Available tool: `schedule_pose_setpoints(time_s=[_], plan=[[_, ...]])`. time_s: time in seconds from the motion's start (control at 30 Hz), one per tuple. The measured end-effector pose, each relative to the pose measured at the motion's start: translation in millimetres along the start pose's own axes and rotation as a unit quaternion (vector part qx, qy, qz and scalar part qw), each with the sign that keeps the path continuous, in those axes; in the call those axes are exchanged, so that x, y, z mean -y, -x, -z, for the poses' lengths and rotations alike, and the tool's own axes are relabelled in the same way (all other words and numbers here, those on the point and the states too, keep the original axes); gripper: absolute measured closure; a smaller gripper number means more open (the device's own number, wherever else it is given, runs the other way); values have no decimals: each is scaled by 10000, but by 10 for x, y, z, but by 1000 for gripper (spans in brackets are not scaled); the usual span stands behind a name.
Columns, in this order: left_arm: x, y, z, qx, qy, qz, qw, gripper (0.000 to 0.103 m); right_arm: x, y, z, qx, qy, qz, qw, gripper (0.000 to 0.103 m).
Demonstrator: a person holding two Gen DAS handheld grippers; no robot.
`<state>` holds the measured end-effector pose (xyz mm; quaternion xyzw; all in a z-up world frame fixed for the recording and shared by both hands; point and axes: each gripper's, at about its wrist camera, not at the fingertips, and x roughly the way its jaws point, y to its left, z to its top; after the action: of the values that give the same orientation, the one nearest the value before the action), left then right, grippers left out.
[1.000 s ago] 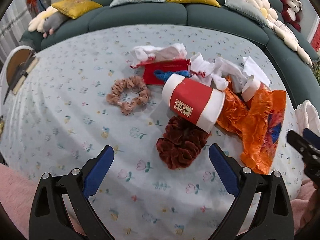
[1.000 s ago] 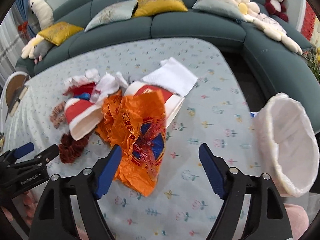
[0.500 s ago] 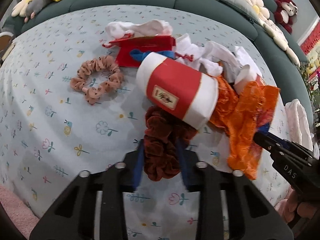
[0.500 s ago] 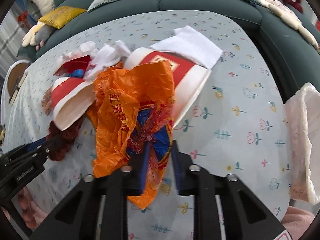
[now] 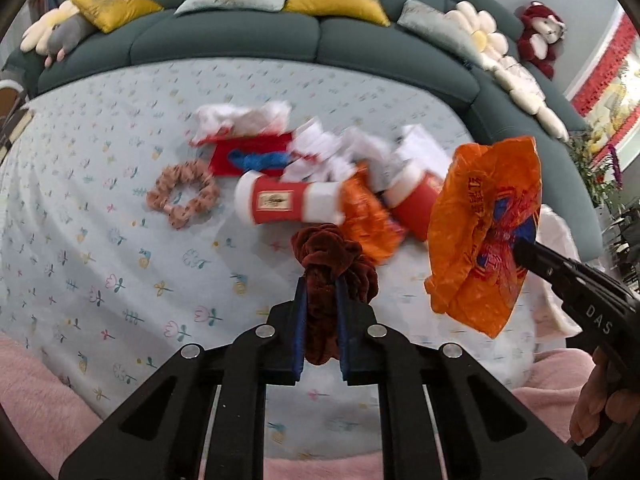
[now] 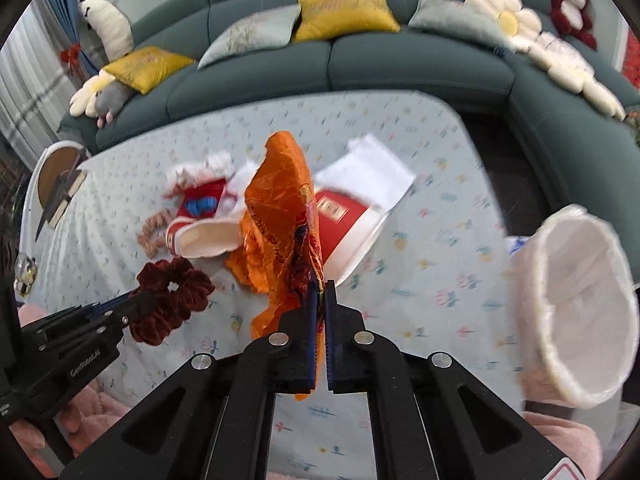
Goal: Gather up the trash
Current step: 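Carry the scrunchie and orange bag over the white bin and release both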
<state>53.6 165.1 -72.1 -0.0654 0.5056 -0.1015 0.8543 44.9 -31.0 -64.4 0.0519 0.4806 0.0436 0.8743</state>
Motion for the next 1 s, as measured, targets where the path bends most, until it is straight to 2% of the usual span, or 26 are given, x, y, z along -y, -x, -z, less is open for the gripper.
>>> schedule_pose_setpoints(time_s=[0.13,0.27,0.47,0.73,1.0], plan=[[303,206,-58,208,-215,162,9994,91,172,335,-42,329,-89,211,9992,100],[673,354,-131,379,-477,385,9974,91,469,658,-68,652,-212,627,9957,100],[1337,478,-205,533,-962,802,9907,91,1010,1049,-81,1001,-557,1092,9874,100],[2210,436,-187,525,-1651,1209,9774,91,1690,1328,71,1162,-917,1551,9767,100],[2798,276,-121,406,-2020,1455,9677,91,2149,1382,225,1144,-1265,1744,9698,100]])
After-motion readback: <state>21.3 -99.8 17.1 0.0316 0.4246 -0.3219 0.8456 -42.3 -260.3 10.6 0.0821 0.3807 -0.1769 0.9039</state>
